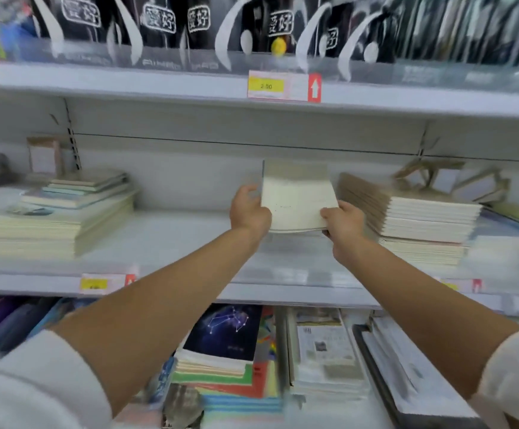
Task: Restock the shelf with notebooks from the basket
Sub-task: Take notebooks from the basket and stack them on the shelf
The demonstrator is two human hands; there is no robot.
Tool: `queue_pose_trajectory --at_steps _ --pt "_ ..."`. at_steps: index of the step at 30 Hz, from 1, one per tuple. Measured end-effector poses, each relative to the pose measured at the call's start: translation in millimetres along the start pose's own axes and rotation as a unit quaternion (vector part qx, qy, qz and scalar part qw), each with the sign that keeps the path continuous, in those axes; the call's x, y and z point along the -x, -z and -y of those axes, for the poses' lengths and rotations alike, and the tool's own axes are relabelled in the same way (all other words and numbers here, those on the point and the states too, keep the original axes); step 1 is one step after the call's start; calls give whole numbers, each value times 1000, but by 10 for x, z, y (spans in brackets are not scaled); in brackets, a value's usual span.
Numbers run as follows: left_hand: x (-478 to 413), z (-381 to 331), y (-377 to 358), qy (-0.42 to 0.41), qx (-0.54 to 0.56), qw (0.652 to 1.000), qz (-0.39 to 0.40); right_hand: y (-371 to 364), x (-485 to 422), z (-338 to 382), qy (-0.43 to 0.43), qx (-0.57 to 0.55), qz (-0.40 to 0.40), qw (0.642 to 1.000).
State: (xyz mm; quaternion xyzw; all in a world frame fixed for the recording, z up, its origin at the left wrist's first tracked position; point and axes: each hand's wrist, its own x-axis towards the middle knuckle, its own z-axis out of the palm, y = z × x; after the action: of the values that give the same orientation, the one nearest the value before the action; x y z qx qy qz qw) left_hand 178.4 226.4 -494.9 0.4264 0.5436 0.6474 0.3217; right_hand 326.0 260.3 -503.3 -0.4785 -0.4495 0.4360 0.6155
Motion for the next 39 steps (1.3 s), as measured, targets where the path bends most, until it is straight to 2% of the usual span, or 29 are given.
queue_pose_trajectory --at_steps 3,7,10,12,15,17,20,22,24,28,33,39 --pt "-328 -7 -259 13 11 1000 5 53 -324 20 10 24 -41 999" --pt "-729 76 -483 29 19 999 41 98 -694 -7 -11 25 -36 999" --pt "-801 326 -518 6 -72 995 66 139 -821 -127 -32 82 11 996" --pt "-788 530 -520 -34 -140 988 54 174 -836 -280 -38 129 53 989" --pt "-785 718 -493 -81 -134 987 33 230 -863 -479 -25 117 89 989" --pt "-795 747 -421 -84 -121 987 66 265 -924 -530 -18 111 118 987" --pt "-823 783 -298 -95 -160 973 139 300 -1022 -539 -20 111 157 981" --pt "-851 793 -254 -111 -166 970 137 282 -1045 -537 -7 120 169 978" --pt "-907 809 -237 -124 -167 970 123 249 -1053 -542 17 118 155 981" --pt "-984 838 -191 -117 -183 965 149 204 -1086 -605 67 126 133 981" --pt "-1104 866 -189 -110 -186 967 133 197 -1108 -619 118 191 114 968" --pt "-1189 902 -197 -104 -192 963 159 153 -1177 -585 107 228 133 958"
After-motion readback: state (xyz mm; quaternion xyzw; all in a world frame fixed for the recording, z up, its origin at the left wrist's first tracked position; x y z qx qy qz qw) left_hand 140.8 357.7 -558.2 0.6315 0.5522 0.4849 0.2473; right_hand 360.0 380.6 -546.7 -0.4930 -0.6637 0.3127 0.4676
